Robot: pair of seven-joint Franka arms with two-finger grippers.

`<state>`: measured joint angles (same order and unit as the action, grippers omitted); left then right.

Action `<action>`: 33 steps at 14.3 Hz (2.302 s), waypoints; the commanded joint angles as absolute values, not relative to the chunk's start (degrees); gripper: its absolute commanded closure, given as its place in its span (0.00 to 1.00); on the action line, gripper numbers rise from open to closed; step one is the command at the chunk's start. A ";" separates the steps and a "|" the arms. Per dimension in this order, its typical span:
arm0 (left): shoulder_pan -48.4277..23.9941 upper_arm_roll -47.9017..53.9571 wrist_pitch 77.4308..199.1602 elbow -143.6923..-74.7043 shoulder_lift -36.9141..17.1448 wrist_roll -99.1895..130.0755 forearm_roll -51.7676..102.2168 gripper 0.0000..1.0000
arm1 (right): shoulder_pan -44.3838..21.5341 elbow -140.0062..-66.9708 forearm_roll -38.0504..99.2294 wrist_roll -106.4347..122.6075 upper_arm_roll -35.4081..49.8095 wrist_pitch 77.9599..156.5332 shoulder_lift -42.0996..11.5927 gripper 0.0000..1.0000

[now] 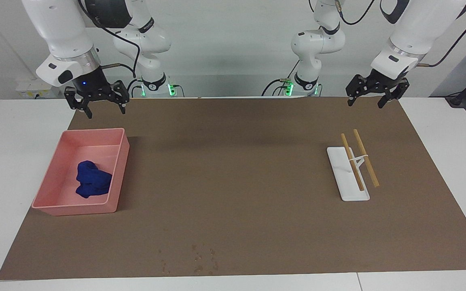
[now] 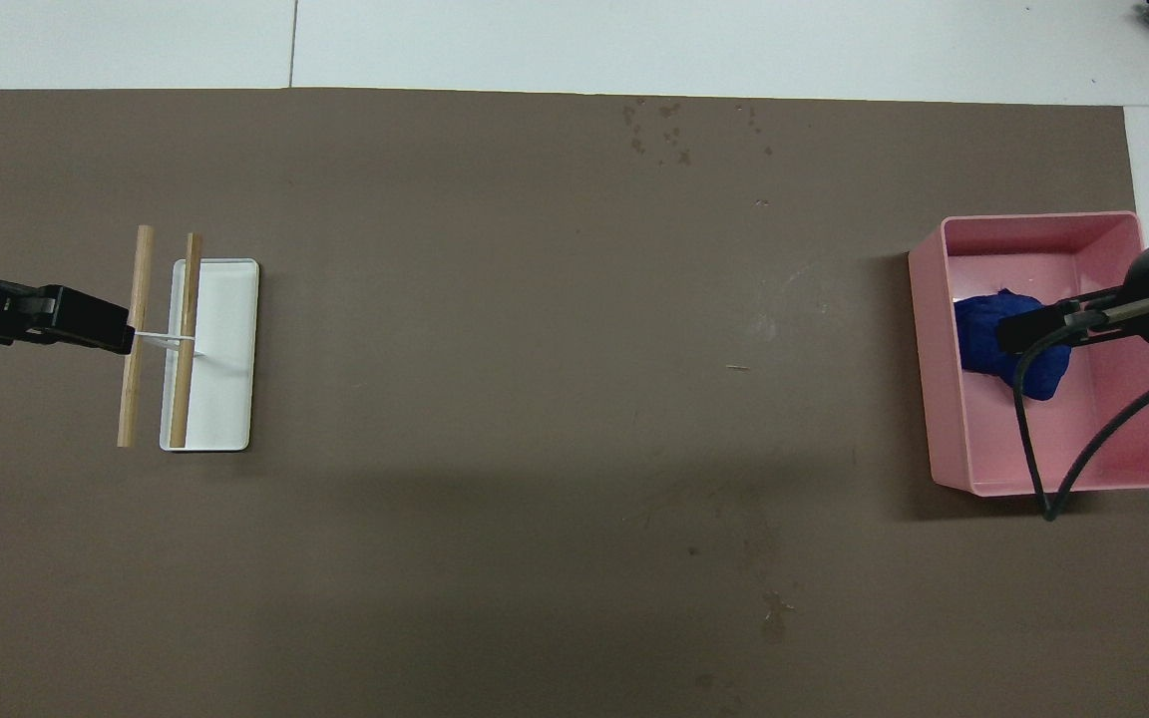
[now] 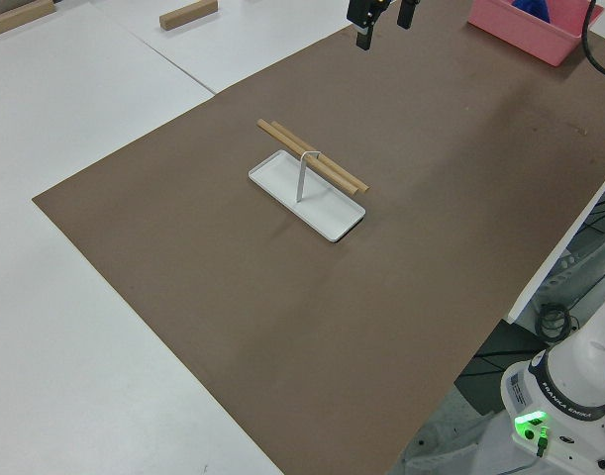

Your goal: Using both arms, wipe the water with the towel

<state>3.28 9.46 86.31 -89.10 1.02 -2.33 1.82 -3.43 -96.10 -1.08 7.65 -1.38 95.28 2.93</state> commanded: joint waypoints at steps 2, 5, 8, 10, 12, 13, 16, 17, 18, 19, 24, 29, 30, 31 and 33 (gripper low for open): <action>3.78 9.49 86.66 -91.05 2.81 -2.64 2.46 0.00 | -3.34 -95.89 0.17 6.68 -1.84 95.71 3.51 0.00; 3.78 9.49 86.66 -91.05 2.81 -2.64 2.46 0.00 | -3.69 -95.89 0.09 6.68 -3.60 96.85 3.60 0.00; 3.78 9.49 86.66 -91.05 2.81 -2.64 2.46 0.00 | -3.96 -93.97 -0.79 6.59 -3.43 95.63 3.60 0.00; 3.78 9.49 86.57 -91.05 2.81 -2.64 2.46 0.00 | -3.34 -93.78 -1.05 6.59 -3.43 95.54 3.60 0.00; 3.78 9.49 86.57 -91.05 2.81 -2.64 2.46 0.00 | -3.34 -93.78 -1.14 6.59 -3.43 95.45 3.69 0.00; 3.78 9.49 86.66 -91.05 2.81 -2.64 2.46 0.00 | -3.34 -93.78 -1.23 6.50 -3.43 95.54 3.69 0.00; 3.69 9.49 86.66 -91.05 2.81 -2.64 2.46 0.00 | -3.34 -93.78 -1.14 6.50 -3.43 95.80 3.78 0.00; 3.78 9.49 86.66 -91.05 2.81 -2.64 2.46 0.00 | -3.34 -93.87 -1.14 6.24 -3.43 95.80 3.78 0.00; 3.78 9.49 86.66 -91.05 2.81 -2.64 2.46 0.00 | -3.34 -93.87 -1.06 6.24 -3.43 95.63 3.78 0.00; 3.78 9.49 86.66 -91.05 2.81 -2.64 2.46 0.00 | -3.34 -93.87 -0.88 5.98 -3.34 95.54 3.78 0.00; 3.78 9.49 86.66 -91.05 2.81 -2.64 2.46 0.00 | -3.43 -93.87 0.08 5.02 -3.16 95.98 3.78 0.00; 3.78 9.49 86.66 -91.05 2.81 -2.64 2.46 0.00 | -3.69 -94.04 0.09 3.96 -3.16 96.07 3.78 0.00; 3.78 9.49 86.57 -91.05 2.81 -2.64 2.46 0.00 | -3.69 -93.96 0.09 3.69 -3.08 95.72 3.78 0.00; 3.78 9.49 86.66 -91.05 2.81 -2.64 2.46 0.00 | -4.04 -93.96 0.09 3.34 -2.99 95.71 3.78 0.00; 3.78 9.49 86.66 -91.05 2.81 -2.64 2.46 0.00 | -4.13 -93.96 0.09 2.02 -2.99 96.06 3.78 0.00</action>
